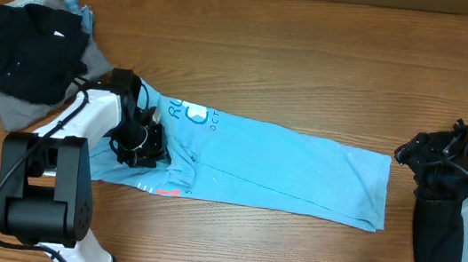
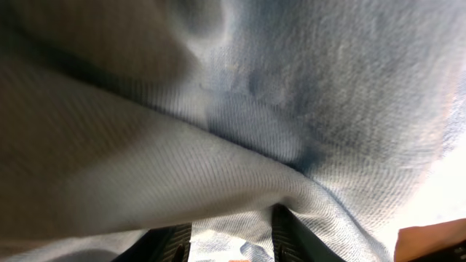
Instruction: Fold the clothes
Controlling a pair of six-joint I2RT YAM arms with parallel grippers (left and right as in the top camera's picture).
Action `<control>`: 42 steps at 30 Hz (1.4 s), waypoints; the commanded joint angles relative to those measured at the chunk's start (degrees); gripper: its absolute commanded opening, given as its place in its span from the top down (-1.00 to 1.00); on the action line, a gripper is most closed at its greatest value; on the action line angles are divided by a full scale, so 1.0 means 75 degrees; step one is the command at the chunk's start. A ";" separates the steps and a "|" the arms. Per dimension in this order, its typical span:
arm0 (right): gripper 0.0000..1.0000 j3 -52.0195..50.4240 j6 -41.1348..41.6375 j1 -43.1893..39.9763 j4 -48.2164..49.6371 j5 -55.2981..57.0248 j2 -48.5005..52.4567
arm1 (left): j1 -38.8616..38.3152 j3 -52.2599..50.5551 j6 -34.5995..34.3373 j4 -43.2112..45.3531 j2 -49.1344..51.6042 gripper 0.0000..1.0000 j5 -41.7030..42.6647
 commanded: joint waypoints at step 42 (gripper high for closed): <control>-0.53 0.0061 -0.0055 -0.0035 0.0038 0.0073 0.0017 | -0.0093 -0.0079 -0.0685 0.0041 -0.0079 0.25 -0.0318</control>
